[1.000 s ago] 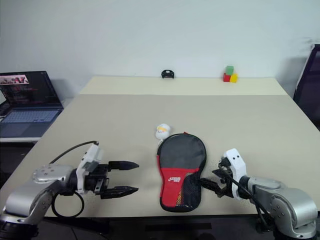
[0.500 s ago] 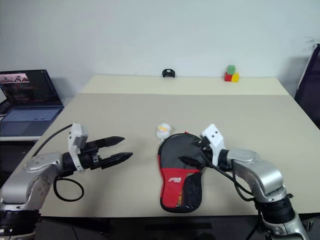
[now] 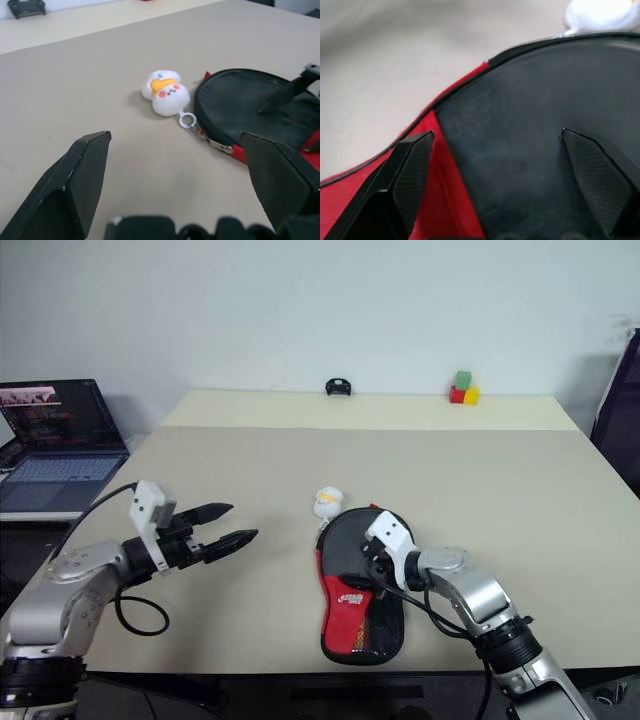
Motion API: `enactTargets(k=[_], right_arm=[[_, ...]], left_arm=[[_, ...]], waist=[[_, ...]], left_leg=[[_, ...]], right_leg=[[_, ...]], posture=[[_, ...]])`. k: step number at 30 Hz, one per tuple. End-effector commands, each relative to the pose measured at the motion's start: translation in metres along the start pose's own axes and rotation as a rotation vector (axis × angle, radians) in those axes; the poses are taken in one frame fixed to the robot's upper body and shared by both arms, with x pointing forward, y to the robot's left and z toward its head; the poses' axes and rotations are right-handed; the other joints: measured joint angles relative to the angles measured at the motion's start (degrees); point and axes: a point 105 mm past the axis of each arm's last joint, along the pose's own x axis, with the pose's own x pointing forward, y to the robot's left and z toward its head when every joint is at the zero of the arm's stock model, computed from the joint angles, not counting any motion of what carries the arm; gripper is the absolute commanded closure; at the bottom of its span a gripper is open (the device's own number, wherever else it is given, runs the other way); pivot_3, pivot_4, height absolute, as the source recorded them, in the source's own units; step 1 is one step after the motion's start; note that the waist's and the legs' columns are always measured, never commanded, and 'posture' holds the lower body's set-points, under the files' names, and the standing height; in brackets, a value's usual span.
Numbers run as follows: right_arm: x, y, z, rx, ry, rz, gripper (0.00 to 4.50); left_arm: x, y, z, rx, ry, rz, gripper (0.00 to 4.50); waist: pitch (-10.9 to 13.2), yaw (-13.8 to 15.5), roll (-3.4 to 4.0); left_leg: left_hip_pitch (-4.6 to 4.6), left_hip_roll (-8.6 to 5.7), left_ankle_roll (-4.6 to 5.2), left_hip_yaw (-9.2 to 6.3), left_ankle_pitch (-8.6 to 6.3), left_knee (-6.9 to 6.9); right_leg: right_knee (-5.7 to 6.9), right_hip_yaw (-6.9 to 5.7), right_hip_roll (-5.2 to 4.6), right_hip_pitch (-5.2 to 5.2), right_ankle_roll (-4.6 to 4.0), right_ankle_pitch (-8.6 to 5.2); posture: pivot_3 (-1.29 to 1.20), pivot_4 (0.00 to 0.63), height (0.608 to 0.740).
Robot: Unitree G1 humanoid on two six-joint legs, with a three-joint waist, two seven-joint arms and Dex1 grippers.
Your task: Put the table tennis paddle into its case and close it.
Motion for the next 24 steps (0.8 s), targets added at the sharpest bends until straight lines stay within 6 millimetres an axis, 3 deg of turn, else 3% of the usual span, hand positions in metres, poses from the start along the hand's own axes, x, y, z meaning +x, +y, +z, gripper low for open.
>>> enactTargets(k=[1,11,16,24], right_arm=[[0.002,-0.001,-0.013,0.025,0.029,-0.019,0.03],[0.011,0.005,-0.017,0.052,0.027,-0.009,0.03],[0.013,0.005,-0.016,0.067,0.018,-0.017,0.03],[0.016,0.007,-0.016,0.080,0.008,-0.024,0.03]], left_arm=[[0.021,0.005,0.014,0.003,-0.032,0.035,0.00],[0.092,0.029,0.033,-0.018,-0.024,0.110,0.00],[0.124,0.025,0.021,-0.018,0.037,0.095,0.00],[0.157,0.010,-0.003,-0.026,0.172,0.054,0.00]], waist=[[-0.1,0.1,-0.12],[-0.2,-0.3,-0.25],[-0.2,-0.2,-0.27],[-0.2,-0.3,-0.29]], left_leg=[[-0.01,0.00,0.00,-0.01,0.00,0.01],[0.13,-0.03,-0.01,0.03,0.01,0.08],[0.13,-0.03,-0.03,0.03,0.02,0.09],[0.08,-0.04,-0.02,0.05,0.02,0.09]], right_leg=[[0.01,-0.02,0.00,0.00,0.00,0.00],[0.12,0.01,0.03,0.08,0.01,0.03],[0.11,0.01,0.03,0.07,0.01,0.02],[0.11,0.00,0.03,0.02,0.01,0.03]], posture=[[0.00,0.150,0.740],[0.00,0.150,0.740],[0.00,0.150,0.740],[0.00,0.150,0.740]])
